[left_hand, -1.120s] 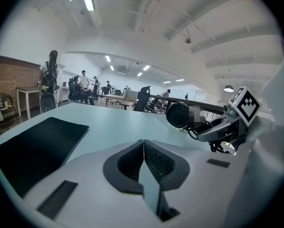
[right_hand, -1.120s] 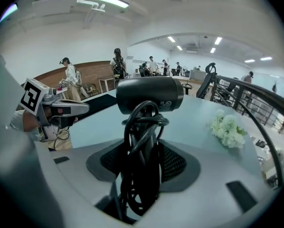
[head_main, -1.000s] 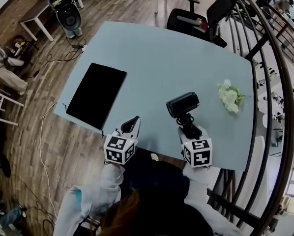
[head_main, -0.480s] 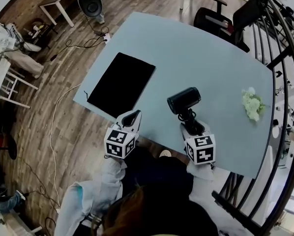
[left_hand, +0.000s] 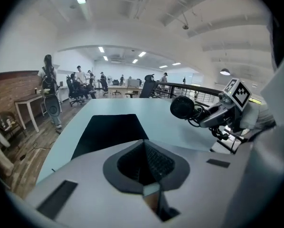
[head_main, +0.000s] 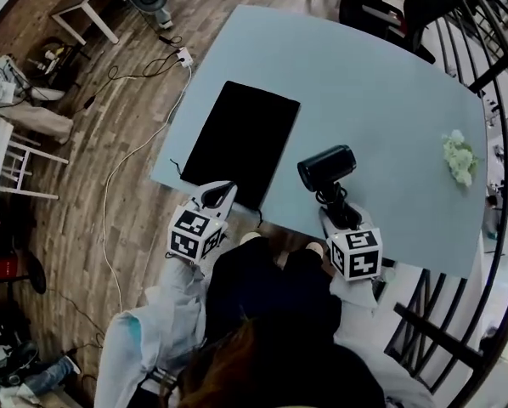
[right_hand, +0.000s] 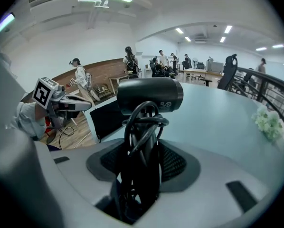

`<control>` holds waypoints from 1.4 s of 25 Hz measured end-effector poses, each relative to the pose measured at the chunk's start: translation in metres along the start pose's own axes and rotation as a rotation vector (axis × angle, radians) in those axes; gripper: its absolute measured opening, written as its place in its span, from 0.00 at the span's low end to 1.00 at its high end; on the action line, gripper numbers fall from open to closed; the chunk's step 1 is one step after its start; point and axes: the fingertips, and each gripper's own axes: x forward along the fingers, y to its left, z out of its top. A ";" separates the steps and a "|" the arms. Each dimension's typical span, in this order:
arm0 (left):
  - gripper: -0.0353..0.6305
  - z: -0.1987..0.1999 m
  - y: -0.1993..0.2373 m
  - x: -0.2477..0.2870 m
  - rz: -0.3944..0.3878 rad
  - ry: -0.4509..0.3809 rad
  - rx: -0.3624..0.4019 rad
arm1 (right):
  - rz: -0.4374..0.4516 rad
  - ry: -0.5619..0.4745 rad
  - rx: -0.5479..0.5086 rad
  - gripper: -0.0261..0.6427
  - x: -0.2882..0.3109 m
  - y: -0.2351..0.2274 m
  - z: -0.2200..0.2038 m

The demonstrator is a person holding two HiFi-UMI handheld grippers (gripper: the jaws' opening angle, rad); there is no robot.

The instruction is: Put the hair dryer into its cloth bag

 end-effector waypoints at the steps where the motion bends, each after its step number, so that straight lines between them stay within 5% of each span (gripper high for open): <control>1: 0.08 -0.004 0.004 -0.002 -0.035 0.025 0.032 | -0.009 0.001 0.014 0.35 0.000 0.006 -0.001; 7: 0.08 -0.046 0.023 -0.010 -0.259 0.213 0.279 | -0.092 0.011 0.091 0.35 -0.002 0.044 -0.022; 16: 0.09 -0.089 0.046 -0.003 -0.495 0.425 0.669 | -0.151 0.045 0.177 0.35 0.003 0.094 -0.042; 18: 0.14 -0.098 0.046 -0.002 -0.550 0.473 0.710 | -0.155 0.051 0.177 0.35 0.003 0.102 -0.045; 20: 0.29 -0.105 0.047 0.001 -0.581 0.514 0.759 | -0.163 0.055 0.180 0.35 0.003 0.107 -0.047; 24: 0.29 -0.115 0.052 0.011 -0.588 0.569 0.846 | -0.172 0.055 0.201 0.35 0.002 0.115 -0.057; 35: 0.27 -0.133 0.056 0.016 -0.653 0.699 0.902 | -0.178 0.058 0.224 0.35 -0.004 0.121 -0.059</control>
